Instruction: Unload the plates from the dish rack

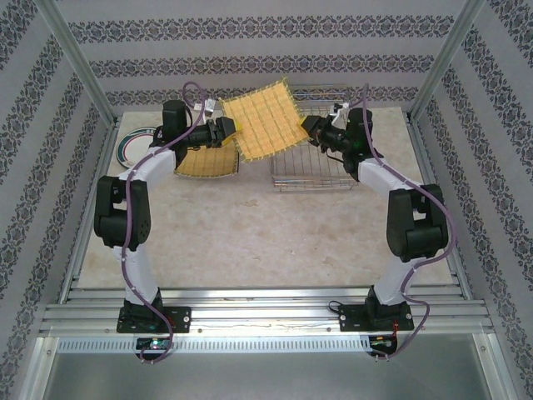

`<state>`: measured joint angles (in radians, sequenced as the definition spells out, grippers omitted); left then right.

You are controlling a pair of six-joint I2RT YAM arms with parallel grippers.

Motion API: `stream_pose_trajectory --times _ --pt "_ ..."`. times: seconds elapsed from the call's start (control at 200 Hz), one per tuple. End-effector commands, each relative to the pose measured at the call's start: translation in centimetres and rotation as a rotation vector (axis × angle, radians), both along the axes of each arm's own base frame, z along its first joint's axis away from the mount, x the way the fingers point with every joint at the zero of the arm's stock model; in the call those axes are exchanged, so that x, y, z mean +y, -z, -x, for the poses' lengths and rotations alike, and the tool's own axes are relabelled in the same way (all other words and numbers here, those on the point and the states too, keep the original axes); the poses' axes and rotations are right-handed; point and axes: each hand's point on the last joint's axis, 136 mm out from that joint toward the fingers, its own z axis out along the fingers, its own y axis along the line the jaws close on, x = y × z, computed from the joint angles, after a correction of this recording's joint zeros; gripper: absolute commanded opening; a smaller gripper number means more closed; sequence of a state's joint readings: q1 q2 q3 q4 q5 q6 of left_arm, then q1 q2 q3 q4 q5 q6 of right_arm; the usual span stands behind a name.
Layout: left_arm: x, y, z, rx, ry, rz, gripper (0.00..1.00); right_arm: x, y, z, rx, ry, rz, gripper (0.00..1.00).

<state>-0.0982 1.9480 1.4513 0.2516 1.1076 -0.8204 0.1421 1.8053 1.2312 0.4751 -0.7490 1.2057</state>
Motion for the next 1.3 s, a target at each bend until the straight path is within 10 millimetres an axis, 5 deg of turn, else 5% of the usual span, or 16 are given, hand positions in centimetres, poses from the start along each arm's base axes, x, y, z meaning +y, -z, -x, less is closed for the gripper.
stream_pose_trajectory --times 0.0,0.285,0.385,0.51,0.764,1.089,1.299 --pt "-0.6 -0.6 -0.2 -0.041 0.029 0.020 0.37 0.7 -3.5 -0.5 -0.104 -0.011 -0.021 0.00" --pt "-0.7 -0.4 -0.2 -0.030 0.036 0.031 0.00 1.4 -3.2 -0.8 -0.092 -0.020 -0.014 0.00" --pt "-0.5 -0.4 -0.4 -0.024 0.021 0.041 0.00 1.5 -2.6 -0.9 -0.083 -0.016 0.024 0.00" --pt "0.2 -0.9 -1.1 -0.031 -0.019 0.080 0.00 1.0 -1.3 -0.8 -0.056 0.006 0.159 0.22" --pt "2.9 -3.2 -2.6 -0.069 -0.115 0.174 0.00 -1.5 -0.5 -0.4 -0.016 0.058 0.387 0.97" --pt "8.3 -7.6 -2.8 -0.179 -0.331 0.232 0.00 -7.3 -1.6 1.4 0.009 0.153 0.729 0.98" --pt "13.4 -5.9 -2.6 -0.157 -0.676 0.228 0.00 -12.3 -1.6 3.7 0.092 0.167 1.087 0.98"
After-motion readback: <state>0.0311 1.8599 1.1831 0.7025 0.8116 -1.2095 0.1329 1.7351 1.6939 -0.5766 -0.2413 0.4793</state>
